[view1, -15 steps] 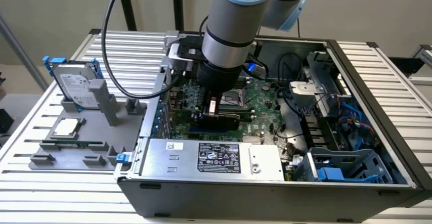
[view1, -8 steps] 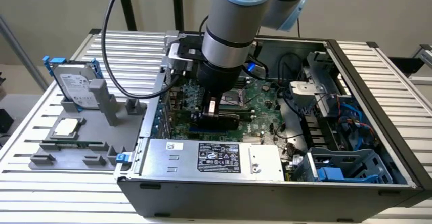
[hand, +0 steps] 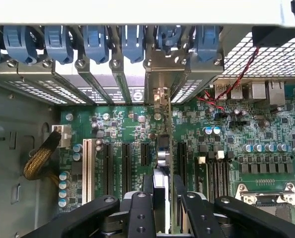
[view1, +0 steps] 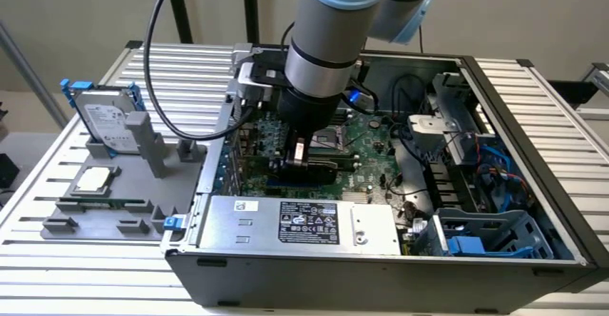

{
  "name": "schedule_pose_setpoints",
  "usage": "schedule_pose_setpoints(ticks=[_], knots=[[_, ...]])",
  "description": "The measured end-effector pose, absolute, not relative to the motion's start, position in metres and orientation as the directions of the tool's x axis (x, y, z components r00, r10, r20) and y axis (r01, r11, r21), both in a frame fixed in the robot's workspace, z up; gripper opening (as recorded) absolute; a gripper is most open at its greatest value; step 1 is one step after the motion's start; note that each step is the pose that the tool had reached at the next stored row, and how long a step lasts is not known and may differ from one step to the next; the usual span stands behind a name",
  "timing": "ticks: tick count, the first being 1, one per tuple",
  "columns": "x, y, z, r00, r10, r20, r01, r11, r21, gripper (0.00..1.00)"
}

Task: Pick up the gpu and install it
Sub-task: 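Insert the gpu into the slot, then press down on the gpu until it lock into place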

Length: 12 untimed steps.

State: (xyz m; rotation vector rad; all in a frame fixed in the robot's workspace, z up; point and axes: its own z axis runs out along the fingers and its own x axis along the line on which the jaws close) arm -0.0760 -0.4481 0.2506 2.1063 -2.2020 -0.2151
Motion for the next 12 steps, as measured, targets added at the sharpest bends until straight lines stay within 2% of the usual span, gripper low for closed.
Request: schedule_pose_setpoints(ticks=[12], knots=[[-0.0760,-0.4449,0.2481,-0.047,-0.998,-0.033,-0.985,0.041,0.165,0.00]])
